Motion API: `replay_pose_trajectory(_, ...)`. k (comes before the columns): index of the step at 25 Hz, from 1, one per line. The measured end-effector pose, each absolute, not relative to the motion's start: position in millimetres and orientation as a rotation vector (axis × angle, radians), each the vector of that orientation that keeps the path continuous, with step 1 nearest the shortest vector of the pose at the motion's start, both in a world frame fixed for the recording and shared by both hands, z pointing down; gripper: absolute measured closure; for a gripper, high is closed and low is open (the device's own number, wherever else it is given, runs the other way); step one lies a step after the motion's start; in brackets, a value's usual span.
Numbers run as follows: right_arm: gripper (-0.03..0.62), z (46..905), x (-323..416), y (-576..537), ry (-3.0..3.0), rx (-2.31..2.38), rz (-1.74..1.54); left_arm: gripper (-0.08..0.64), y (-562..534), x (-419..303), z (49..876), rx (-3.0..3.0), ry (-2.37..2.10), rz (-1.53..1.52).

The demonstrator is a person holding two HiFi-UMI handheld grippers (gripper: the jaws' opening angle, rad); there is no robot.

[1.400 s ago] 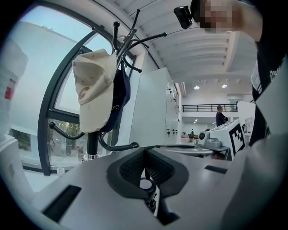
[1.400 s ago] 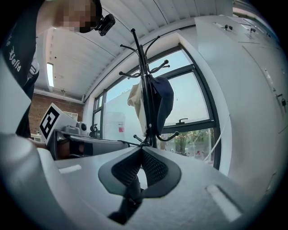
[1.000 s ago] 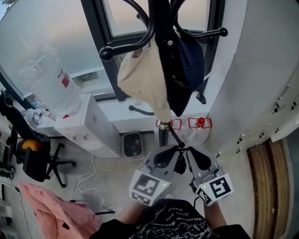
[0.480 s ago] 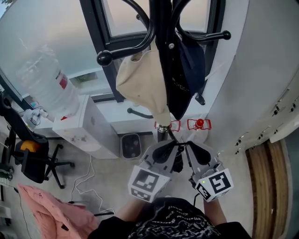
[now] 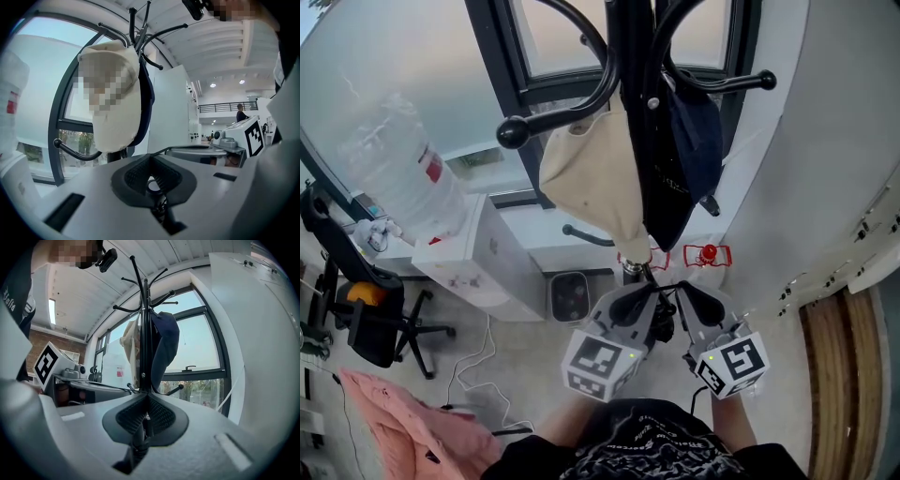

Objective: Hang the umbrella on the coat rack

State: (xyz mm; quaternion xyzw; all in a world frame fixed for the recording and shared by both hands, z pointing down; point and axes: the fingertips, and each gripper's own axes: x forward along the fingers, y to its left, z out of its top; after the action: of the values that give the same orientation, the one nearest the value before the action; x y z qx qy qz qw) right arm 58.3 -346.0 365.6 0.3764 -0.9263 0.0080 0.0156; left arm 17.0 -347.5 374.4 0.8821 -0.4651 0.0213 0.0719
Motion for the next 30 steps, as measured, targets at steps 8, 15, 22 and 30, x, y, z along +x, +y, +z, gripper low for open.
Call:
replay_pose_trajectory(8,0.584,376,50,-362,-2.887,1.136,0.063,0.551,-360,8,385,2.619,-1.403,0.074)
replay_pose_trajectory(15,0.584,387,44,-374,-2.876,1.115,0.086,0.551,-370,2,392,2.585,-1.411,0.087)
replay_pose_trajectory(22,0.584,401,40,-378,-2.835,1.091,0.077,0.551,-373,-3,404,2.533,-1.42,0.087)
replay_pose_trajectory(30,0.584,415,34,-379,-2.817,1.071,0.1,0.551,-376,-8,418,2.484,-1.417,0.084)
